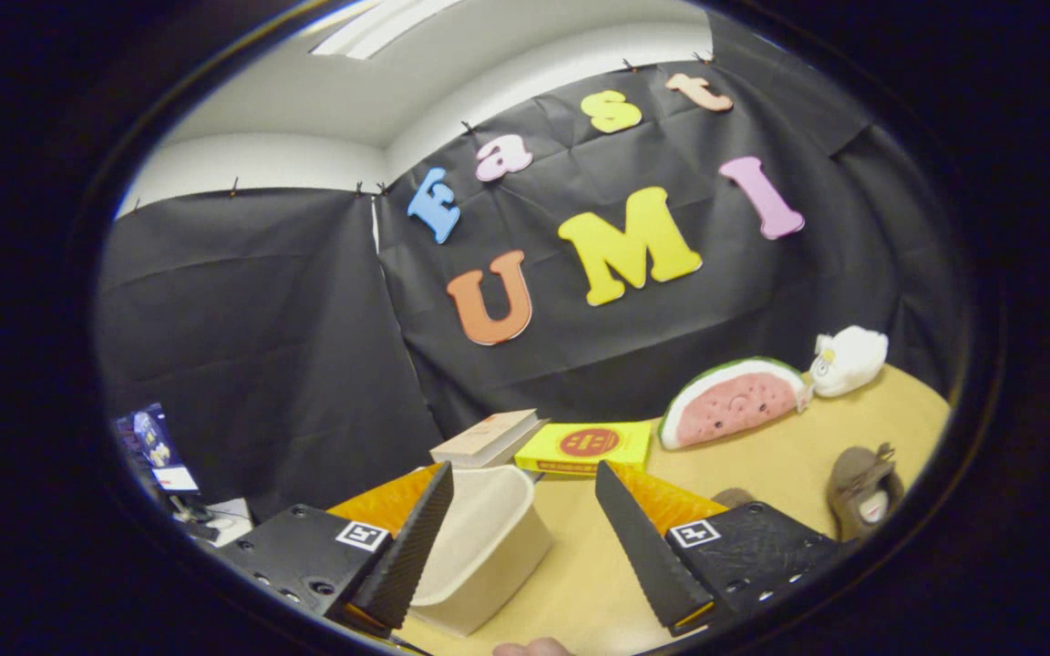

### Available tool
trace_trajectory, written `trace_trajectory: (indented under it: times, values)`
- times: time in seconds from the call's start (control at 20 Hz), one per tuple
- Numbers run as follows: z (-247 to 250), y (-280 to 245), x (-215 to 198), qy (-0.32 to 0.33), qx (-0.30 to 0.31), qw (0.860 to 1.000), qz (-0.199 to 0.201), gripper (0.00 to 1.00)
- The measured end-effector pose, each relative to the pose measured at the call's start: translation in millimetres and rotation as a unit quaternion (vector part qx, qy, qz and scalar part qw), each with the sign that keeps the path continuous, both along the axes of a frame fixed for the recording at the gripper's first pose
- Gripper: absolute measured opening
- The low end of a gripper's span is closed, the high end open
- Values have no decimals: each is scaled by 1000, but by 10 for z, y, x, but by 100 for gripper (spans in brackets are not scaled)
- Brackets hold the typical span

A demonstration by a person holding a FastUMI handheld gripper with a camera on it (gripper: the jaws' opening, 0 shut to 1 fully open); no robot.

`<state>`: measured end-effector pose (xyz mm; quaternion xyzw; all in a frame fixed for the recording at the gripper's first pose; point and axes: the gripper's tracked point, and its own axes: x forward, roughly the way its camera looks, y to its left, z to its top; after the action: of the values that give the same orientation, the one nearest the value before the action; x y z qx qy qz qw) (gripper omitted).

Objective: Open the storage box then place both shoes into the box .Put the left shoe in first, then the right shoe, with the right side of both shoes facing outward in a uniform manner.

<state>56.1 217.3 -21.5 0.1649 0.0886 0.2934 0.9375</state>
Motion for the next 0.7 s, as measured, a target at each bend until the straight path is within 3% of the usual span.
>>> trace_trajectory:
  times: [0.35,0.7]
  values:
    - [-403,414,91,108,70,990,60,95]
    - [-793,738,29,215,123,963,111,95]
